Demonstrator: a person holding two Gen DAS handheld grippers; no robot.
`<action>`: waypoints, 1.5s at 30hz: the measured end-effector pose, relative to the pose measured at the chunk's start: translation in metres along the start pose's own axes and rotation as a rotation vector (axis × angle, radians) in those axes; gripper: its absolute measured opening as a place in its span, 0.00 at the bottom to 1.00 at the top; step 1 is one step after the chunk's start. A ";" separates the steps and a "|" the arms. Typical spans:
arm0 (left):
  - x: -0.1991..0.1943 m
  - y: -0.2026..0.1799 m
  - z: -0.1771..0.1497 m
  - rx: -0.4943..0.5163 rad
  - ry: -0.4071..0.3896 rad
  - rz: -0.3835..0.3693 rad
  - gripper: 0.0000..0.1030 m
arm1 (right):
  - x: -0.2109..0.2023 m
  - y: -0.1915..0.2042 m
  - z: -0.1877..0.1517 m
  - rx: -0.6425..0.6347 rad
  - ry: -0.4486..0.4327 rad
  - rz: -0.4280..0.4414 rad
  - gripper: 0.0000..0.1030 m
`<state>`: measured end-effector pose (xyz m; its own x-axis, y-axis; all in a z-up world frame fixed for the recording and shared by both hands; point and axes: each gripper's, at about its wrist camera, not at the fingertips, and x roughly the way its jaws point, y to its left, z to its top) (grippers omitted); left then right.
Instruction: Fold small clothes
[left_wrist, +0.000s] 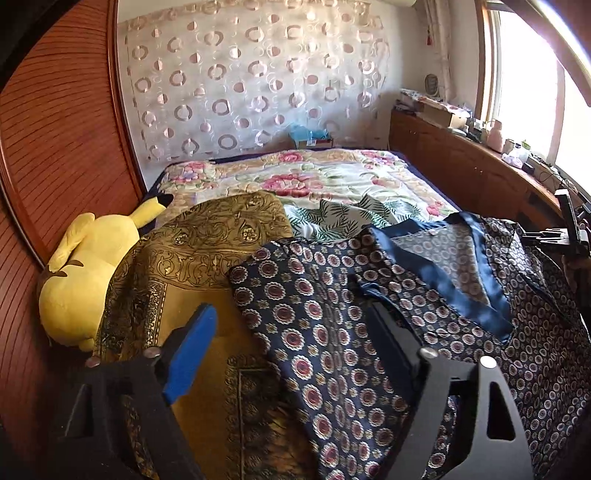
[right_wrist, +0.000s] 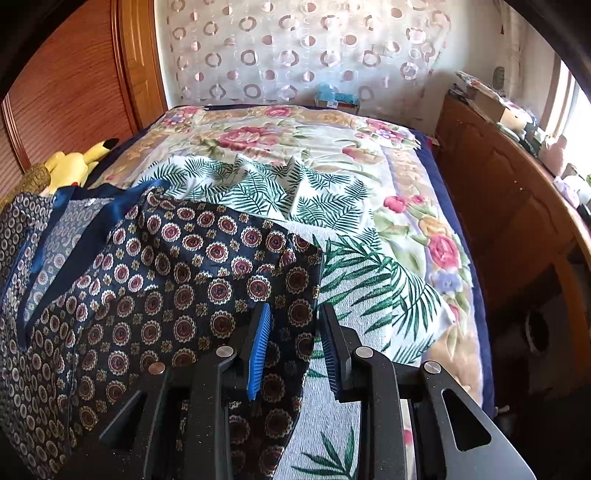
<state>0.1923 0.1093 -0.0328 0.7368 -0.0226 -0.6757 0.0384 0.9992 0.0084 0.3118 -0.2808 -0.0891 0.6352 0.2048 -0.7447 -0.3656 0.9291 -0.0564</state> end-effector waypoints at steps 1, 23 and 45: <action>0.003 0.002 0.001 -0.003 0.008 -0.002 0.76 | 0.000 -0.002 -0.001 0.005 -0.005 0.006 0.27; 0.032 0.025 -0.008 -0.044 0.113 -0.052 0.58 | -0.006 0.001 -0.014 -0.005 -0.040 -0.001 0.28; 0.036 0.018 0.006 -0.067 0.119 -0.094 0.29 | 0.001 -0.004 -0.003 0.014 -0.018 -0.015 0.43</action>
<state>0.2236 0.1266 -0.0525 0.6464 -0.1163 -0.7541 0.0553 0.9929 -0.1057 0.3121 -0.2854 -0.0917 0.6528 0.1964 -0.7316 -0.3468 0.9361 -0.0582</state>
